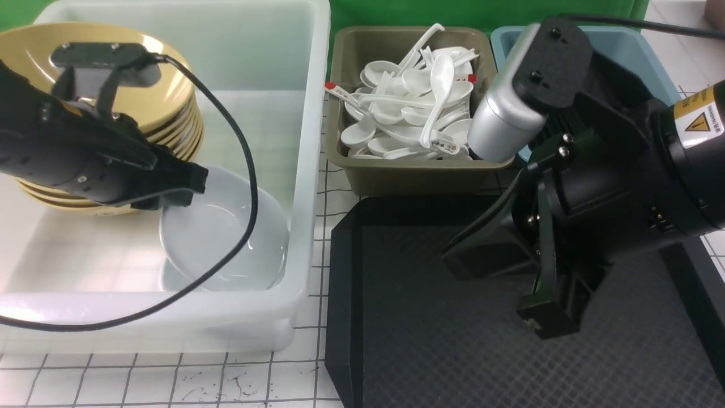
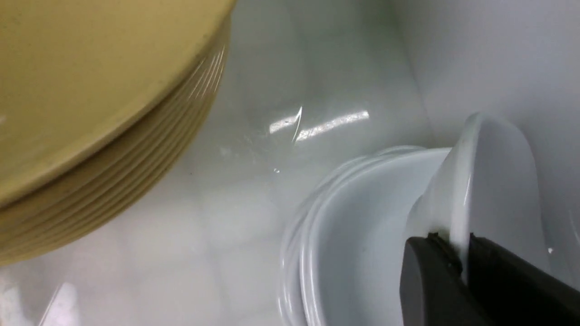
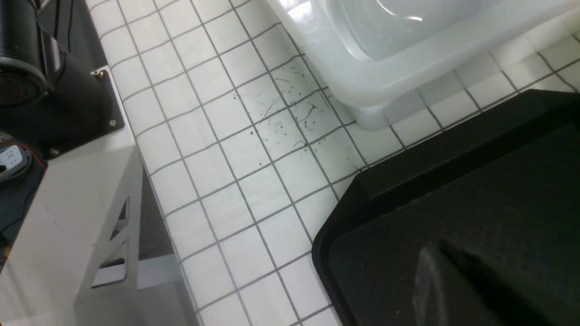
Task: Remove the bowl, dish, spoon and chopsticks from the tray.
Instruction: Use the left arm to put the plate into the large storage box on the left
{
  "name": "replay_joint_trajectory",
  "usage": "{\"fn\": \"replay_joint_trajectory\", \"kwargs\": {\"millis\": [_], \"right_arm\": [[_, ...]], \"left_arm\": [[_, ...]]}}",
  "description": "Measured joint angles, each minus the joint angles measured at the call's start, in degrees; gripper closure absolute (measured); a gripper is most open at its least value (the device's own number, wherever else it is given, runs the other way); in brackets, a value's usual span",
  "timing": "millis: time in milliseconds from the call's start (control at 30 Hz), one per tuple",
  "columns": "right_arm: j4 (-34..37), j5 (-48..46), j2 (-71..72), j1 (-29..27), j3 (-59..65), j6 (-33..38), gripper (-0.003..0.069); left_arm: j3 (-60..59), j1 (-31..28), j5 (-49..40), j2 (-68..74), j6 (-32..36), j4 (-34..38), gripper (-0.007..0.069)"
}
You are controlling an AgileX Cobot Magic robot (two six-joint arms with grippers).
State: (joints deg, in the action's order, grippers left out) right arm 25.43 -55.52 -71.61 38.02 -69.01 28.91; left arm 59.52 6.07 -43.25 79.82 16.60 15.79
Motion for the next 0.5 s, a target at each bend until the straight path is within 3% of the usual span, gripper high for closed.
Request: {"fn": "replay_joint_trajectory", "kwargs": {"millis": [233,500], "right_arm": [[-0.60,0.23,0.00,0.17,0.00,0.00,0.0607],[-2.81,-1.07,0.00,0.23,0.00,-0.19,0.0604]], "left_arm": [[0.00,-0.18,-1.16,3.32,0.34,-1.17,0.0492],[1.55,-0.18,-4.58,3.57,0.45,-5.06,0.0176]]}}
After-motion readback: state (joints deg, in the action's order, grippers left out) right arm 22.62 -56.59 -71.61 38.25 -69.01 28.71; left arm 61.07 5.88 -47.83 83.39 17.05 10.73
